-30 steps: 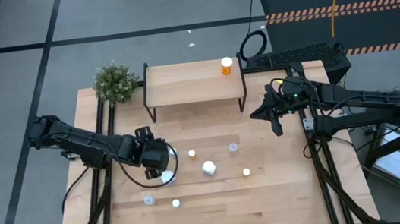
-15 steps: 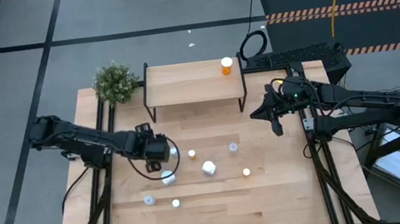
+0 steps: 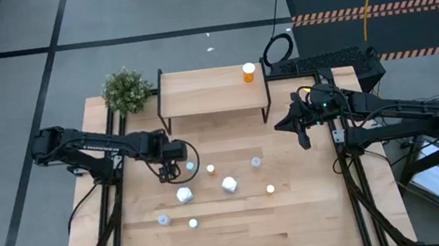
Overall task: Pick and place medicine bottles onto shelf by color
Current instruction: Put the big orange pill bottle on the shelf aligned with the big orange pill bottle
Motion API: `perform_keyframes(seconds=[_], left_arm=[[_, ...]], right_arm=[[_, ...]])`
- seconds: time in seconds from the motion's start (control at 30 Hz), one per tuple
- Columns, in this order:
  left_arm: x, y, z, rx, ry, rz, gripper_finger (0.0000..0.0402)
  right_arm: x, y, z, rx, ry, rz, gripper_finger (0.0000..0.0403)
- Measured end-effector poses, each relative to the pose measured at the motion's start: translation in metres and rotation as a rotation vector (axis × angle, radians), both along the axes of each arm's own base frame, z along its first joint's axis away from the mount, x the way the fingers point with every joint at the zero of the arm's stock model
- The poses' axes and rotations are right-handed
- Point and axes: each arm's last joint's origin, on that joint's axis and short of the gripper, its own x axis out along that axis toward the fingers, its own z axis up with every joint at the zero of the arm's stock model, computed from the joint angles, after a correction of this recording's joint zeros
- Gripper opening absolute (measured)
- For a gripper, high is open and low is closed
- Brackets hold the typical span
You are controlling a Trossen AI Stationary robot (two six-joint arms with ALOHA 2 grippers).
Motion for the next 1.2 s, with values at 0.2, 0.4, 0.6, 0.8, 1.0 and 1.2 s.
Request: perform_keyframes(seconds=[0.2,0.4,0.6,0.8,1.0,1.2], left_arm=[[0.002,0.004,0.0,-0.025,-0.025,0.013,0.0305],[-0.004,0.003,-0.014,-0.026,0.003,0.021,0.0304],[-0.004,0.003,-0.019,-0.027,-0.024,0.045,0.0271],[-0.003,0.003,-0.019,-0.024,-0.035,0.034,0.0226],[-0.003,0.003,-0.019,-0.024,-0.035,0.035,0.022],[-0.003,0.003,-0.019,-0.024,-0.035,0.036,0.0225]], right_arm=[[0.0,0.0,0.0,0.0,0.0,0.0,0.0018],[-0.001,0.0,-0.001,0.003,0.012,0.0,0.0018],[-0.001,0.0,-0.001,-0.013,0.014,0.01,0.0018],[-0.001,0.0,-0.001,-0.013,0.014,0.01,0.0018],[-0.001,0.0,-0.001,-0.013,0.014,0.01,0.0018],[-0.001,0.0,-0.001,-0.013,0.014,0.009,0.0018]])
